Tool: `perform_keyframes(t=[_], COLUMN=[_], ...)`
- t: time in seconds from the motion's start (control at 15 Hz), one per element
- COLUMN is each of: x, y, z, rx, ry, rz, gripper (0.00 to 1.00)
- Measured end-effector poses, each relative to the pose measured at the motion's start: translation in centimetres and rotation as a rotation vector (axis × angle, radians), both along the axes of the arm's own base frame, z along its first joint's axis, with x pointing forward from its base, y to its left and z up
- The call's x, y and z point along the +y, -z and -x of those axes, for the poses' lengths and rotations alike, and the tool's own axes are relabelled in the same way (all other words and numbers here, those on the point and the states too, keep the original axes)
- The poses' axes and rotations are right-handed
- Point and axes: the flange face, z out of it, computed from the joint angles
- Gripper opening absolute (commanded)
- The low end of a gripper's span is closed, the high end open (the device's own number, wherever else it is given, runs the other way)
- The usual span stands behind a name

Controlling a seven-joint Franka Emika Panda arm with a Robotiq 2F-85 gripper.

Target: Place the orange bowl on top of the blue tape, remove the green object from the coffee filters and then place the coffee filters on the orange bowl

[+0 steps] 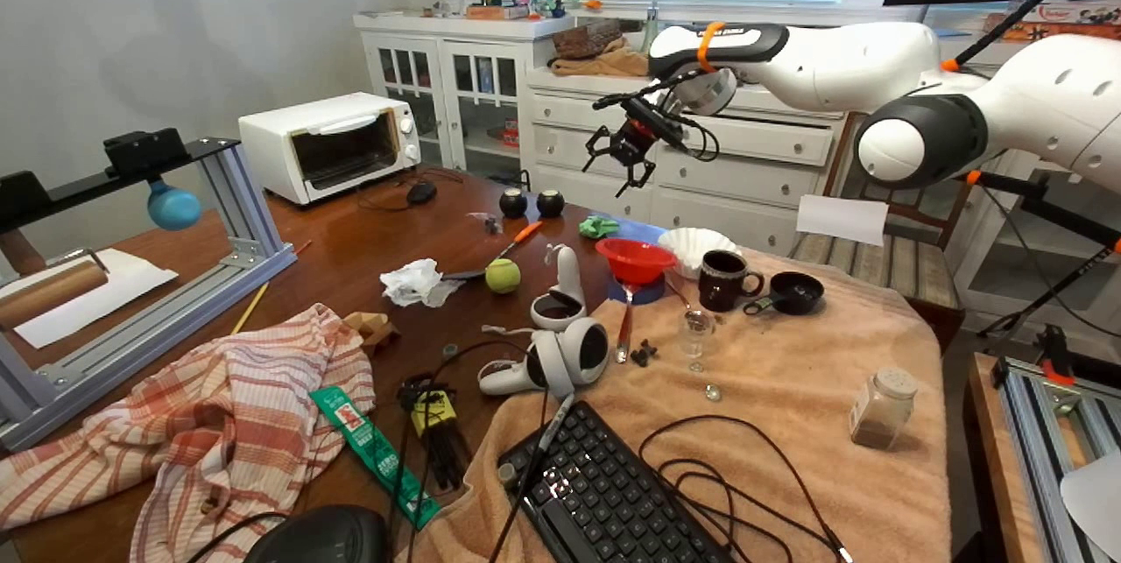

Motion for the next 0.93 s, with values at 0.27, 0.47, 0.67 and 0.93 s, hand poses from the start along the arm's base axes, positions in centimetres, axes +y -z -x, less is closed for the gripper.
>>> perform_keyframes(t=[0.27,0.47,0.67,0.93], x=[-0.9,0.1,2.4,3.7], y=[-3.7,-5.9,-7.5,-8.1], z=[0.3,0.5,1.1,1.1], rx=[0.127,0.249,0.404,0.453], ry=[0.119,0.167,0.140,0.124], rz=[0.120,0.189,0.227,0.245], gripper=[0.99,1.00,1.00,1.00])
